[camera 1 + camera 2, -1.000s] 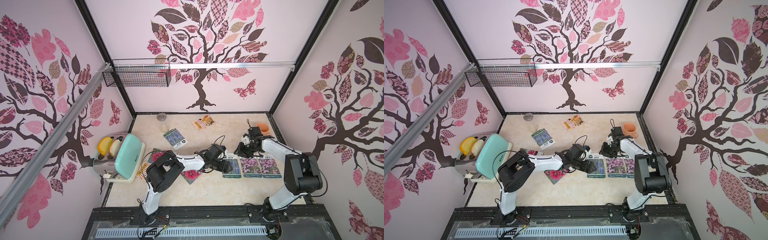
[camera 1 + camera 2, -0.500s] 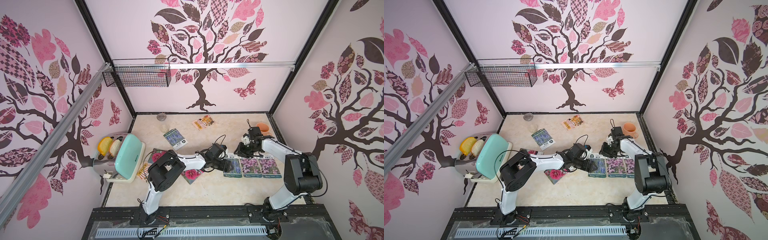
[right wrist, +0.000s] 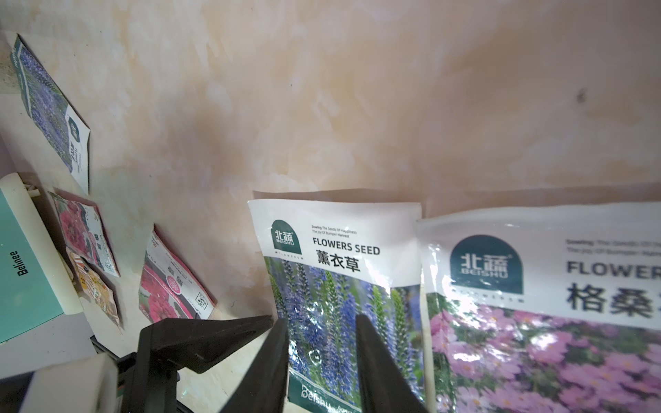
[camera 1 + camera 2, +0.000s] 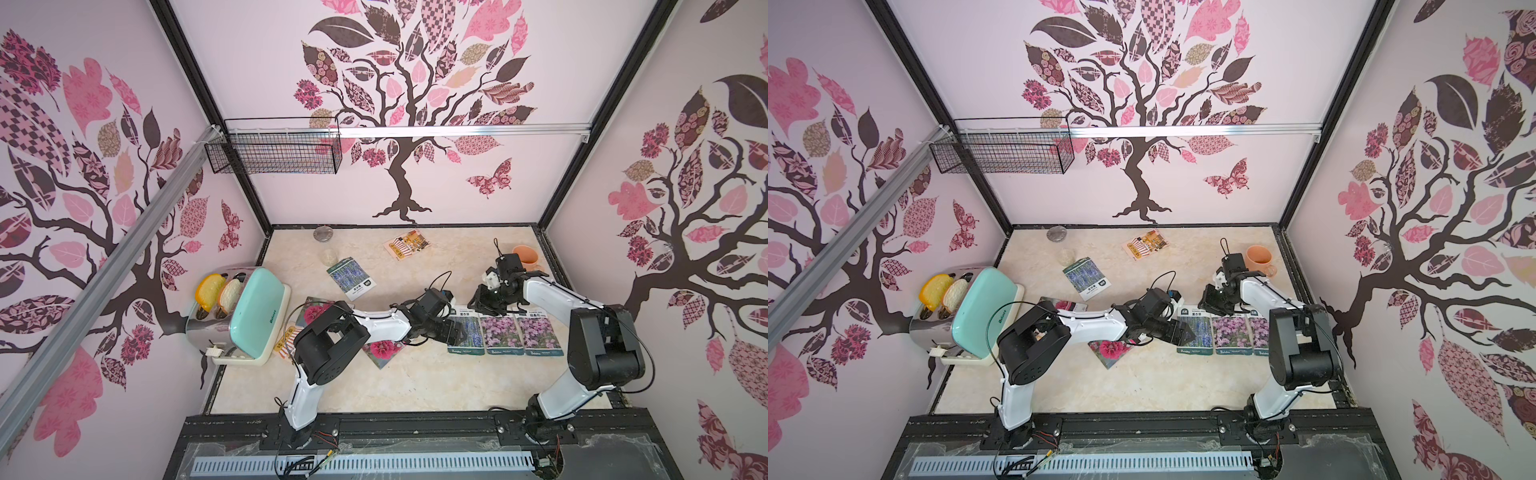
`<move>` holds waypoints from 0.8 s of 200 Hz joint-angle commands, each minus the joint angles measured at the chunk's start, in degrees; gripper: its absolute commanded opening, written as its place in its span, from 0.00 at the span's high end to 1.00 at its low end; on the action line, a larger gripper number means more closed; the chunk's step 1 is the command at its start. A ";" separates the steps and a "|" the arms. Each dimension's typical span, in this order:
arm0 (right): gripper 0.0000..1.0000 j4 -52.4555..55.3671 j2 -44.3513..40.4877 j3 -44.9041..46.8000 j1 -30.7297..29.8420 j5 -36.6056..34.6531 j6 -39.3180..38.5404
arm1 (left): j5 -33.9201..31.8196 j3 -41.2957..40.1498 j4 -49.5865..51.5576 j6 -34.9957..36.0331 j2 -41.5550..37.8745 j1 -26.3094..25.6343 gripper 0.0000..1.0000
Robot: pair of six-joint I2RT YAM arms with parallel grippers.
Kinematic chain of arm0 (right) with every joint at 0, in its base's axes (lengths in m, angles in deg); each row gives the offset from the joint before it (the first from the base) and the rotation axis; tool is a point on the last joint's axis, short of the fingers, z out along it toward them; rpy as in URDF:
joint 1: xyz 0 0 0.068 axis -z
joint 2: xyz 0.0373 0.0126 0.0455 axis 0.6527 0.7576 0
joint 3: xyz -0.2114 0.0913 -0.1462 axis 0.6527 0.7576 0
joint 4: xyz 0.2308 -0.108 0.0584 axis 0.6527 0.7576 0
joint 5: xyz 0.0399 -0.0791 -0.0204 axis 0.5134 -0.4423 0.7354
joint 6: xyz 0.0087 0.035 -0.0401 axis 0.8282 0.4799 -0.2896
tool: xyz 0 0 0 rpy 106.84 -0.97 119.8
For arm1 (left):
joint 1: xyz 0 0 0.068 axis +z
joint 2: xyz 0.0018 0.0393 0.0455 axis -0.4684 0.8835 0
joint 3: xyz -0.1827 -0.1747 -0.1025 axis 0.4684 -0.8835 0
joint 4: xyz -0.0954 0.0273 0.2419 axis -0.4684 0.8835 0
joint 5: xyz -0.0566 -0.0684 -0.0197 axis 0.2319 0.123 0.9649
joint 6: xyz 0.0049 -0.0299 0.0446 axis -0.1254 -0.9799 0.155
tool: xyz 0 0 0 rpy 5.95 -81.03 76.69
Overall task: Arrange the seed packets in a row
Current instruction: Place the seed packet at the center of the board, then move the seed packet to the center of the board.
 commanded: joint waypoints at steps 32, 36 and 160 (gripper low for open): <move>0.64 0.02 2.31 -5.05 -0.97 1.44 -0.47 | -6.59 -4.04 7.43 1.55 -4.26 3.10 0.13; 0.64 -0.05 2.47 -5.36 -1.17 1.44 -0.47 | -6.94 -4.68 7.33 1.47 -5.10 3.78 0.13; 0.62 3.69 24.29 -35.64 -18.46 -0.01 1.55 | -16.07 -16.76 13.61 0.10 -25.27 34.38 0.08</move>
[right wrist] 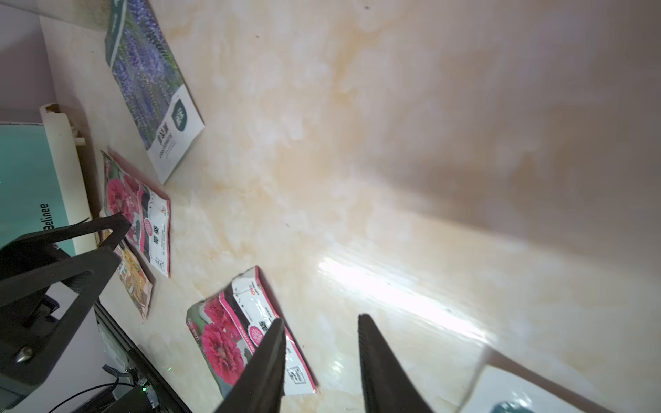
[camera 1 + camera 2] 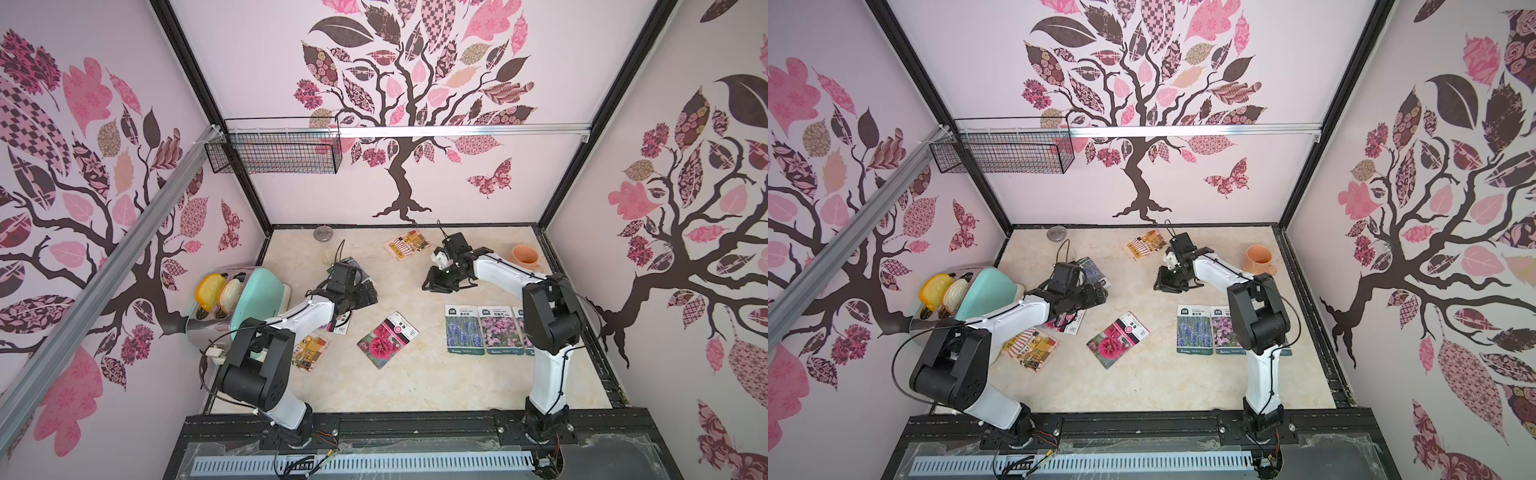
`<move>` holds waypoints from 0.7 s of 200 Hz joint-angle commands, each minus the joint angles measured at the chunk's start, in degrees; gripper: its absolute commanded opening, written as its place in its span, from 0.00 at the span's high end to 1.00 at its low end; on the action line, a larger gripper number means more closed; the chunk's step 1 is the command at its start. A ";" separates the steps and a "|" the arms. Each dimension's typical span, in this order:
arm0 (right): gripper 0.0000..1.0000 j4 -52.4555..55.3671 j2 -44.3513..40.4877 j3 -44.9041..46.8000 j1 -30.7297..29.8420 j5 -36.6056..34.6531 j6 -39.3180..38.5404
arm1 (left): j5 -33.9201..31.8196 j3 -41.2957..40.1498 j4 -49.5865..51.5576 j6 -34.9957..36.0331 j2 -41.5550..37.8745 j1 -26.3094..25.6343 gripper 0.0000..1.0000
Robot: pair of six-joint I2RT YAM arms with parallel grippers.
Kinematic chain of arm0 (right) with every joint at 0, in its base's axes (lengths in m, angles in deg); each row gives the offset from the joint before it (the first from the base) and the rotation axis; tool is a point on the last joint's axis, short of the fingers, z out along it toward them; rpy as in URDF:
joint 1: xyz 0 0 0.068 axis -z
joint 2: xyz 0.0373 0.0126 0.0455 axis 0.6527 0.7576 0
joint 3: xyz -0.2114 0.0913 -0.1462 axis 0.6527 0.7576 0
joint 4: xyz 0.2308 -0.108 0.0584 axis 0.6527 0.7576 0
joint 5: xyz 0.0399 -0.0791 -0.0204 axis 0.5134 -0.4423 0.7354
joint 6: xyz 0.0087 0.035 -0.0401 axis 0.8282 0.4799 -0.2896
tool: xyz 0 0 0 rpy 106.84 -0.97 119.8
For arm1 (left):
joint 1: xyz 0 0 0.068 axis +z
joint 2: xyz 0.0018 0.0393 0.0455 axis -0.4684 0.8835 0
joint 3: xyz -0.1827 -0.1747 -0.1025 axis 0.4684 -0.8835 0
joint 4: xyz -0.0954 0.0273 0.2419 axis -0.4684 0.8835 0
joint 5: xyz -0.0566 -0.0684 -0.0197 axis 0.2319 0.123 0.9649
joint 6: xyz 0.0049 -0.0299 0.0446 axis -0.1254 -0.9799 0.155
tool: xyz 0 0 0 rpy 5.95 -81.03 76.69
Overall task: Arrange the seed packets in a row
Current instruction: Move the seed packet to the center of the board.
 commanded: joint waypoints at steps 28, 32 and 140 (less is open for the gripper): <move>0.63 4.49 8.45 -12.97 -2.34 0.29 0.19 | -1.38 -1.02 1.08 -0.62 0.08 3.83 0.07; 0.63 4.89 9.19 -13.83 -2.54 0.38 0.13 | -0.96 -0.97 0.94 -0.70 0.21 4.31 0.07; 0.63 6.83 14.52 -20.93 -3.60 0.47 -0.22 | 16.97 3.20 9.92 10.62 -3.67 -5.68 0.14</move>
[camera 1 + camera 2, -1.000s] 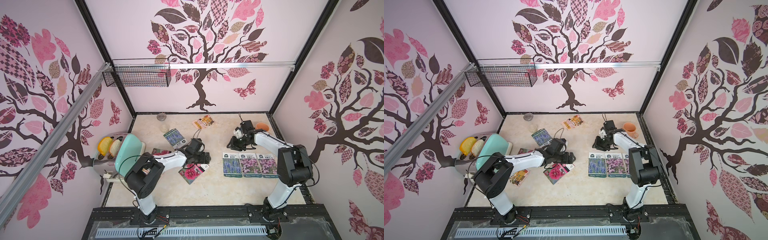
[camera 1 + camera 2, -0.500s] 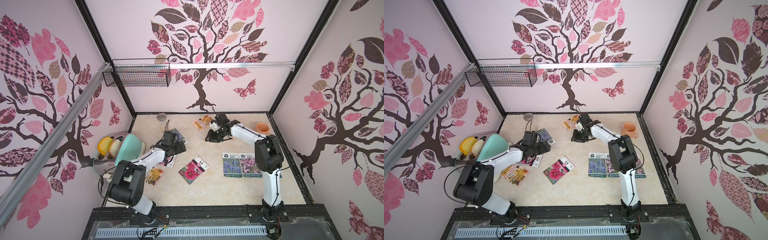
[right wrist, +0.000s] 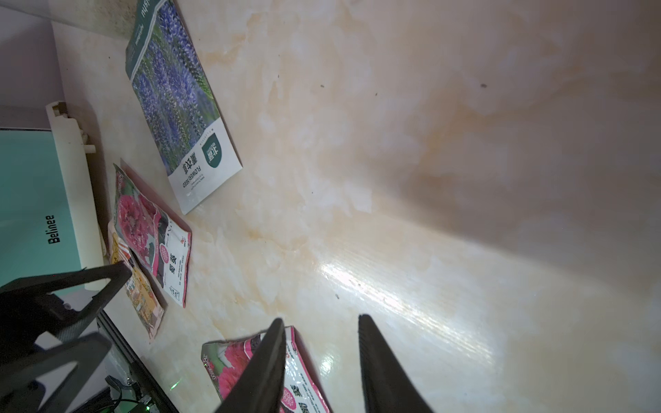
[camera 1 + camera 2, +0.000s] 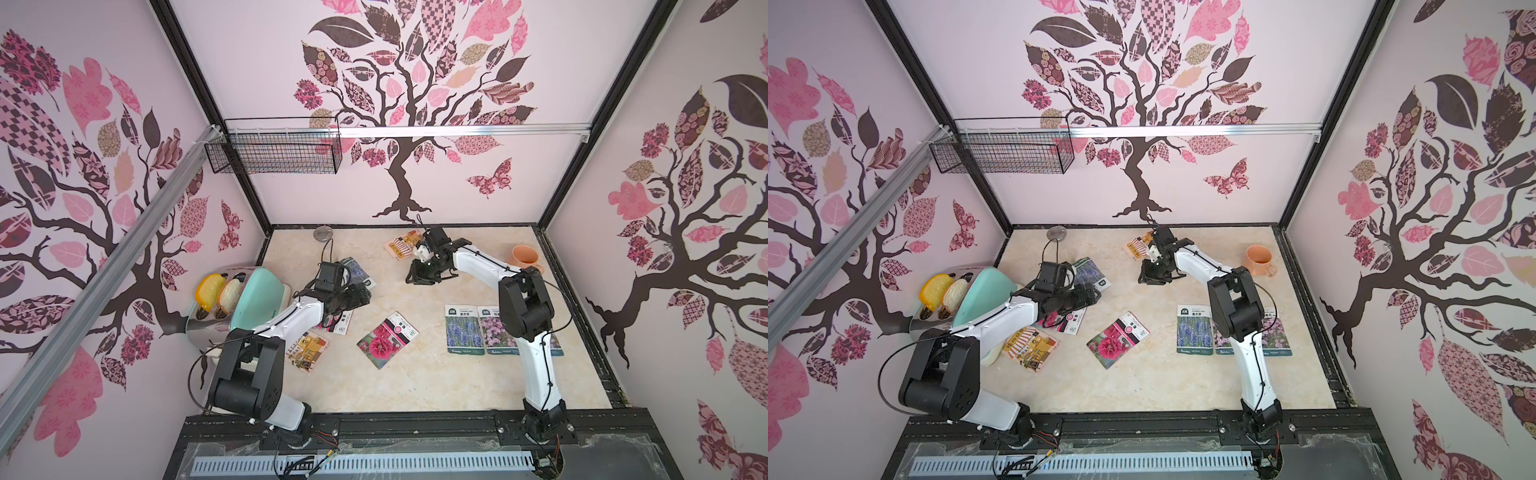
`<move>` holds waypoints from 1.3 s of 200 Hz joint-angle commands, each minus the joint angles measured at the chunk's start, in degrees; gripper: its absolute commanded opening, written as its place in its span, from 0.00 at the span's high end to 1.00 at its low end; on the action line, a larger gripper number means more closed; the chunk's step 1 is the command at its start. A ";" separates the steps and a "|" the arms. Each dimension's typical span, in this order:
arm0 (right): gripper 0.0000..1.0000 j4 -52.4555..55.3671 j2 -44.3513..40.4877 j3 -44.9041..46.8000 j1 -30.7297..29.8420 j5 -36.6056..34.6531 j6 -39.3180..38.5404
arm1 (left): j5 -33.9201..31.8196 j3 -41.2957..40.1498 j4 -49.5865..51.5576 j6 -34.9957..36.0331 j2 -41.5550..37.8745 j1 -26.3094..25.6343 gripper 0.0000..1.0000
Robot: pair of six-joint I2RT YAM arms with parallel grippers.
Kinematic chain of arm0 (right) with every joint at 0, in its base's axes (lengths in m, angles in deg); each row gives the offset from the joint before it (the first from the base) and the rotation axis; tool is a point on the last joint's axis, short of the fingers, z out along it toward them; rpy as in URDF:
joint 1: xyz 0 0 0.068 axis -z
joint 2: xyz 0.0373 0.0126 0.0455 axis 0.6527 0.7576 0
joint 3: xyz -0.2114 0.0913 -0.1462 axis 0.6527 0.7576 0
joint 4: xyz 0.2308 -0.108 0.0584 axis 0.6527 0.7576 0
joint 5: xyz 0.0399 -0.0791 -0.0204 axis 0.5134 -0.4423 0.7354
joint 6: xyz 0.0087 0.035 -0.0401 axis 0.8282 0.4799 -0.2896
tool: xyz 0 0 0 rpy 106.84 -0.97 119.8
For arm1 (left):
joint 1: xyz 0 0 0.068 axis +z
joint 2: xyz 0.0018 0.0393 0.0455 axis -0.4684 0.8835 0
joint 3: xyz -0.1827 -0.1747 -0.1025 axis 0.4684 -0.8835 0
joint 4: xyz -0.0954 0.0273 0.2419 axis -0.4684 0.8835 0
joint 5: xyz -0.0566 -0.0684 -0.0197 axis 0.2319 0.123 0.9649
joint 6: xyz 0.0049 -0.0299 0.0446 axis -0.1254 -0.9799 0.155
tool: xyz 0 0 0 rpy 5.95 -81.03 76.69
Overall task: Arrange the seed packets in a row
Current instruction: Move the seed packet to the center of the board.
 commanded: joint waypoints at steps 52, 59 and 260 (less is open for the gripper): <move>0.62 7.53 7.88 -15.34 -0.29 -0.84 -0.93 | 18.37 -0.61 -0.72 5.07 5.32 -16.21 0.15; 0.62 8.15 8.42 -16.52 -0.20 -0.76 -1.09 | 18.94 -1.26 -1.54 4.62 5.98 -16.29 0.14; 0.61 6.79 19.50 -30.56 -0.77 4.54 -1.97 | -5.83 -9.89 4.48 -6.44 4.74 1.11 0.16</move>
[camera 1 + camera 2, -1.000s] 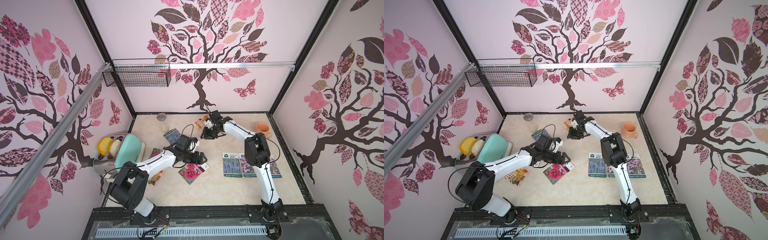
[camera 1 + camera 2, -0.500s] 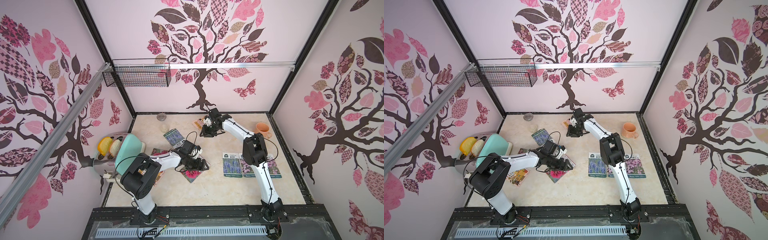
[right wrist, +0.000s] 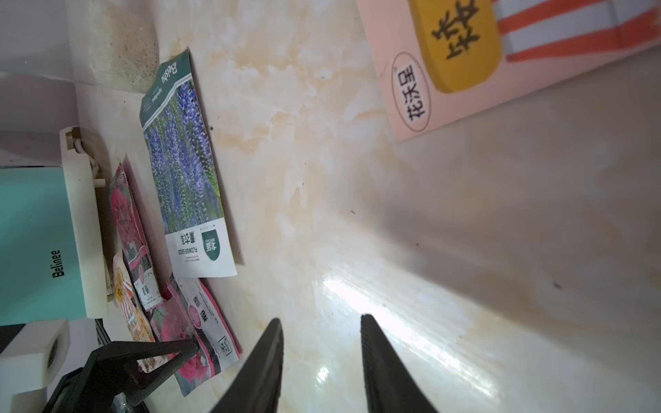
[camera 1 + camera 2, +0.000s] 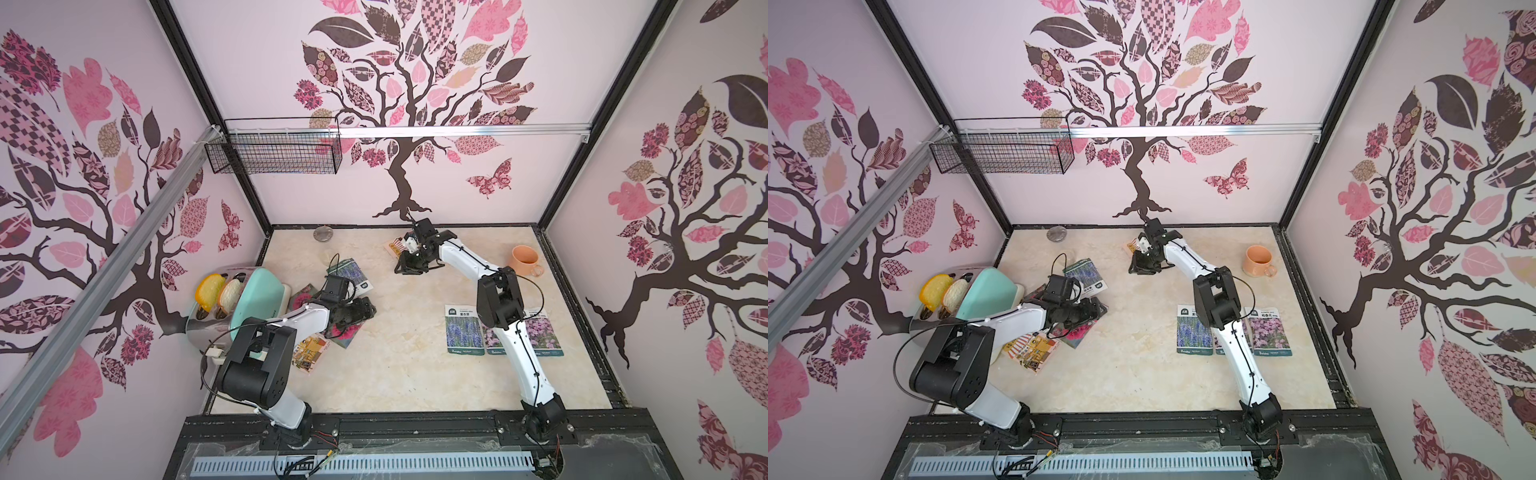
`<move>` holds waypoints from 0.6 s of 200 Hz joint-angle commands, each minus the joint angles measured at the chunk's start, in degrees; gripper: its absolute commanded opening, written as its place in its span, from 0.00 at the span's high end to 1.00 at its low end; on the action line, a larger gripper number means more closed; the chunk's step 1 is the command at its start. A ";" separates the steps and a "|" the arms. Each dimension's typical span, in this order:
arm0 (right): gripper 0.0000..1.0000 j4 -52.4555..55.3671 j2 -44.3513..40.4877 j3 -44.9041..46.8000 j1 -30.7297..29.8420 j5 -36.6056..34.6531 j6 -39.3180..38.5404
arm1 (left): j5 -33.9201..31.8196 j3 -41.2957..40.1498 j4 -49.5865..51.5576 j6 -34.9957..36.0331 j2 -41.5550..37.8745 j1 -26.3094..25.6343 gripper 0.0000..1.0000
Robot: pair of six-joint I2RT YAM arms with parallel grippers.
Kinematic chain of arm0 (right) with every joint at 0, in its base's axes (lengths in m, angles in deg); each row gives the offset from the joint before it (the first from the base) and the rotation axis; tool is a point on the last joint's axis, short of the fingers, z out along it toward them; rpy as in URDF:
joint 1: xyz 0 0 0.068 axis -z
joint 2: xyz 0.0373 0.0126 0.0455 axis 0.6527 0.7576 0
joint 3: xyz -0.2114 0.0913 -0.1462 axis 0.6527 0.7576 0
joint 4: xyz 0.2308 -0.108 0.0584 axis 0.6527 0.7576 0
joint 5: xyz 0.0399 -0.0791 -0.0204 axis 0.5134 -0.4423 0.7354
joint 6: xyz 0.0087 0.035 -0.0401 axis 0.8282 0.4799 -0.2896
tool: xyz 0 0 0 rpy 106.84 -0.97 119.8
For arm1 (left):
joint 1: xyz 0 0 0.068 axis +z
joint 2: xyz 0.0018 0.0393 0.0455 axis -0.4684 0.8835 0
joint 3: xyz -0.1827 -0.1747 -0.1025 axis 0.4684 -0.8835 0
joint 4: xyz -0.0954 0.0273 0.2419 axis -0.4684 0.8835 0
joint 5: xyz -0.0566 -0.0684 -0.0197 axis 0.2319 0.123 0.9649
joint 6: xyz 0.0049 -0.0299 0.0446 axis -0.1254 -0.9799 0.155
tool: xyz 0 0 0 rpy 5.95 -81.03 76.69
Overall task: Arrange the seed packets in a row
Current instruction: Move the seed packet to the center of the board.
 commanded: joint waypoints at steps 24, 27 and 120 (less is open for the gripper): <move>0.59 -0.95 1.92 -5.03 -1.21 2.21 0.28 | -7.04 -2.85 10.68 -2.36 -3.69 0.30 0.15; 0.59 -1.18 1.99 -5.10 -1.21 2.33 0.35 | -7.50 -2.89 11.02 -2.44 -4.29 0.30 0.15; 0.58 -2.99 4.01 -7.08 -1.91 4.32 1.30 | -10.73 1.73 11.85 -1.27 -13.08 1.44 0.08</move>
